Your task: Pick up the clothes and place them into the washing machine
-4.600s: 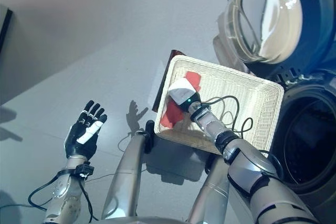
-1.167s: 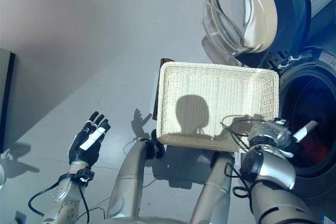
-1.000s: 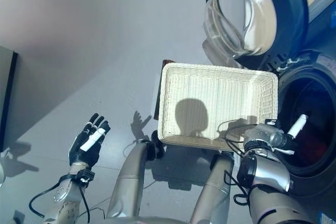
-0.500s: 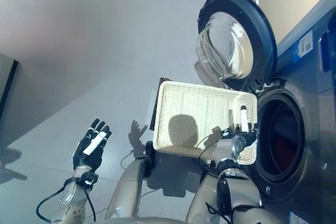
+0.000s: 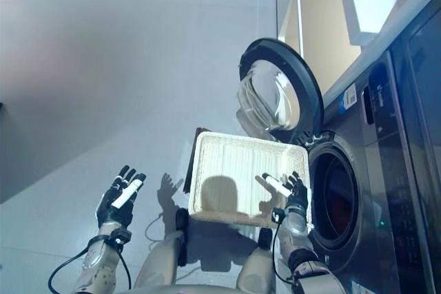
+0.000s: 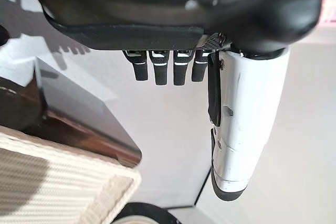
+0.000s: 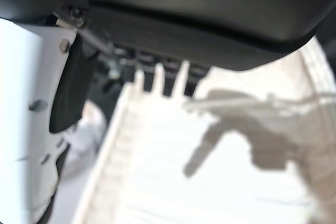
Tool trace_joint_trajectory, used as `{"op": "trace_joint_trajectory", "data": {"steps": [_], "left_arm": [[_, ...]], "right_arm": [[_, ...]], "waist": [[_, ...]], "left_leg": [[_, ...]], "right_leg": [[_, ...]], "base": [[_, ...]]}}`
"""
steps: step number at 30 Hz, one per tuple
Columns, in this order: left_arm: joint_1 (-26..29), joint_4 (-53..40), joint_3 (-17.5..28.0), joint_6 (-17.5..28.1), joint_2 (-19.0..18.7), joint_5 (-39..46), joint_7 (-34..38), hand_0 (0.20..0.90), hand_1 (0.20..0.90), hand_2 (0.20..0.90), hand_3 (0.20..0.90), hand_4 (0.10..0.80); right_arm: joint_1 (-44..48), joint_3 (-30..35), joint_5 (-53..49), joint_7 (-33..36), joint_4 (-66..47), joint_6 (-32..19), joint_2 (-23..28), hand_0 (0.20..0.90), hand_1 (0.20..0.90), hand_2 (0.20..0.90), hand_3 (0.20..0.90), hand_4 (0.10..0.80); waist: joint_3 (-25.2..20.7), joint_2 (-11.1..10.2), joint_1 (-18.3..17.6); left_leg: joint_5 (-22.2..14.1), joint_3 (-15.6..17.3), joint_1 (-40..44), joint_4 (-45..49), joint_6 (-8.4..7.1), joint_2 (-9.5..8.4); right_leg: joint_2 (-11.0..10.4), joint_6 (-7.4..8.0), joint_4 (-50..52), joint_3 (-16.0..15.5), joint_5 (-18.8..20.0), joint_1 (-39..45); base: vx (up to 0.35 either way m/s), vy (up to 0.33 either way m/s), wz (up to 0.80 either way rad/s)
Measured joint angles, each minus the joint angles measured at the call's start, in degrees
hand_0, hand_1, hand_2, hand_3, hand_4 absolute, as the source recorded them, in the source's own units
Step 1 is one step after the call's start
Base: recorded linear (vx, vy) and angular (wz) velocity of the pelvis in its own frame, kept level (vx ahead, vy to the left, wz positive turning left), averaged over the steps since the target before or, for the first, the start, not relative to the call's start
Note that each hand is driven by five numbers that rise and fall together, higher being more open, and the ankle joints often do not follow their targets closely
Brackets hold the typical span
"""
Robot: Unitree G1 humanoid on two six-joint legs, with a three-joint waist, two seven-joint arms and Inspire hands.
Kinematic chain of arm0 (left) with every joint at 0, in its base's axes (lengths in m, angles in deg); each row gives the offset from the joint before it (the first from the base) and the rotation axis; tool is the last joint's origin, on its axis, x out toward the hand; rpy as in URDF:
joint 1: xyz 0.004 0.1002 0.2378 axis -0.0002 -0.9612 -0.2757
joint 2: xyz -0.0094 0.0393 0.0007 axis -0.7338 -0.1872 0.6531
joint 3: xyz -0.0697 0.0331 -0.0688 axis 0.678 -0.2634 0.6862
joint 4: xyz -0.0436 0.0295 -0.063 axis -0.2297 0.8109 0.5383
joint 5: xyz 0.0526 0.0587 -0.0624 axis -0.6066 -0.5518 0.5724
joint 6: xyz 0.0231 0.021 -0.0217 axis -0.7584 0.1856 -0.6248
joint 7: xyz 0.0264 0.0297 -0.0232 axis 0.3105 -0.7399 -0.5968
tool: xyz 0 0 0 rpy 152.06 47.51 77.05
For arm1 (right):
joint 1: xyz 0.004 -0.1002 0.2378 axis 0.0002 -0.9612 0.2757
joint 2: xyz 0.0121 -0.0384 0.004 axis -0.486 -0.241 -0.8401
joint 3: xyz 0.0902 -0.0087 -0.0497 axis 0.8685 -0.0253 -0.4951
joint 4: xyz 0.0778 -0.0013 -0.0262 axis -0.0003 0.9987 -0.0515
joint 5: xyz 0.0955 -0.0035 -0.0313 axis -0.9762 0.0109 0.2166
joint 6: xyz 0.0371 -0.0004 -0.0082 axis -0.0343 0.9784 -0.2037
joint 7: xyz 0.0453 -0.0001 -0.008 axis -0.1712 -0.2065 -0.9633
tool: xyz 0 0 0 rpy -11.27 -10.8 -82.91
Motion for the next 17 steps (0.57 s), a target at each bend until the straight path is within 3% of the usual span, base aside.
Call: {"op": "trace_joint_trajectory", "data": {"steps": [4, 9, 17], "left_arm": [[-0.1, 0.6, 0.1, 0.0, 0.2, -0.2, -0.1, 0.9, 0.9, 0.9, 0.9, 0.8], [-0.3, 2.8, -0.3, -0.1, 0.5, -7.1, 1.8, 0.9, 0.9, 0.9, 0.9, 0.8], [-2.0, 5.7, -1.0, -0.9, 2.7, -9.1, 2.1, 0.9, 0.9, 0.9, 0.9, 0.8]], "right_arm": [[-2.8, 0.0, 2.2, -1.1, -0.3, 0.7, -0.1, 0.9, 0.9, 0.9, 0.9, 0.8], [-6.5, -1.1, 4.3, -0.7, -3.2, 2.1, -0.2, 0.9, 0.9, 0.9, 0.9, 0.8], [-12.3, -4.6, 5.6, -1.2, -6.7, 2.1, -3.6, 0.9, 0.9, 0.9, 0.9, 0.8]], "waist": [[-1.1, -0.5, -0.5], [-4.0, -1.4, -1.6], [-10.5, -1.6, -2.0]], "left_leg": [[0.4, 0.5, 5.6, -3.6, -0.66, 0.36], [0.7, 1.9, 11.8, -6.6, -1.3, 1.13], [0.1, 3.3, 15.5, -7.6, -2.21, 2.37]], "right_leg": [[0.6, 0.0, -2.6, -0.2, 0.0, 4.9], [1.5, -0.26, -4.4, 0.0, -0.1, 9.6], [2.7, -0.78, -6.7, 0.8, 0.2, 12.7]], "base": [[0.121, -0.017, -0.07], [0.084, -0.007, -0.14], [0.067, -0.005, -0.11]]}}
